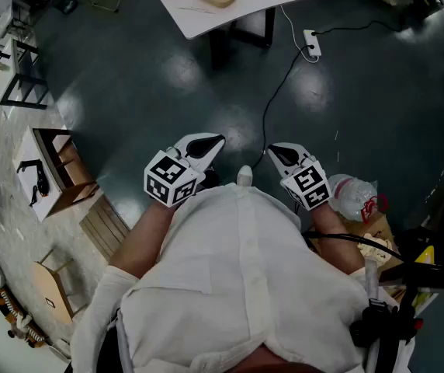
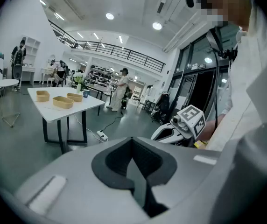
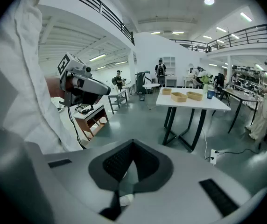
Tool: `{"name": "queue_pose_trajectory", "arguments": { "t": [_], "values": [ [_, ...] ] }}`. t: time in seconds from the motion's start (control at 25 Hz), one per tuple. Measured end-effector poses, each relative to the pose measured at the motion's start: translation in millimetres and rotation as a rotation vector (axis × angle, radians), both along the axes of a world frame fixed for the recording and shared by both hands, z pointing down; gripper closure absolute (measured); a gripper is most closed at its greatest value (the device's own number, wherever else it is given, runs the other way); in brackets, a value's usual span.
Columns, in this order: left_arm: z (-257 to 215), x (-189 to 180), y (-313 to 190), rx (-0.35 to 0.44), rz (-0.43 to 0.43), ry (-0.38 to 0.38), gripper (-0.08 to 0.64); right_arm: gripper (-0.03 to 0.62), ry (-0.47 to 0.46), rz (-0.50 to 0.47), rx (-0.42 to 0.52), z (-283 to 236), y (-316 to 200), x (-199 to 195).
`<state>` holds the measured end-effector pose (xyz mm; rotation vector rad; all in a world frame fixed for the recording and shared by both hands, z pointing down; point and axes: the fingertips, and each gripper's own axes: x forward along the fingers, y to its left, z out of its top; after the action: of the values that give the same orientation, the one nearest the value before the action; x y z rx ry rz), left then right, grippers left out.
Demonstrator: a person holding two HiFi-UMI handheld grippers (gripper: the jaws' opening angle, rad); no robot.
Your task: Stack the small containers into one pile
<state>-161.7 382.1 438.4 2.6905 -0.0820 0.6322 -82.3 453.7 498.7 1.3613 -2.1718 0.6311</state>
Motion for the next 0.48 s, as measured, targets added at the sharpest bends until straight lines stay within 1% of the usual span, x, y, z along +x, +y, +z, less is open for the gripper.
{"name": "queue_pose_trajectory", "arguments": {
  "t": [0.12, 0.24, 0.36, 0.48],
  "values": [
    [4, 12, 6, 0.017, -0.029, 0.005, 0.554, 0.589, 0.011, 0.004, 0.013, 7, 7, 19],
    [3, 18, 8, 0.016, -0.051, 0.004, 0.554, 0.589, 0.008, 0.006, 0.015, 10, 11, 30],
    [2, 24, -4, 0.016, -0.062, -0.001, 0.554, 0.589, 0.006, 0.009, 0.019, 11, 0, 40],
    [5, 33, -19, 0.013, -0.051, -0.002, 0.552, 0.589, -0.003, 0.025, 0.011, 15, -19, 52]
  ]
}}
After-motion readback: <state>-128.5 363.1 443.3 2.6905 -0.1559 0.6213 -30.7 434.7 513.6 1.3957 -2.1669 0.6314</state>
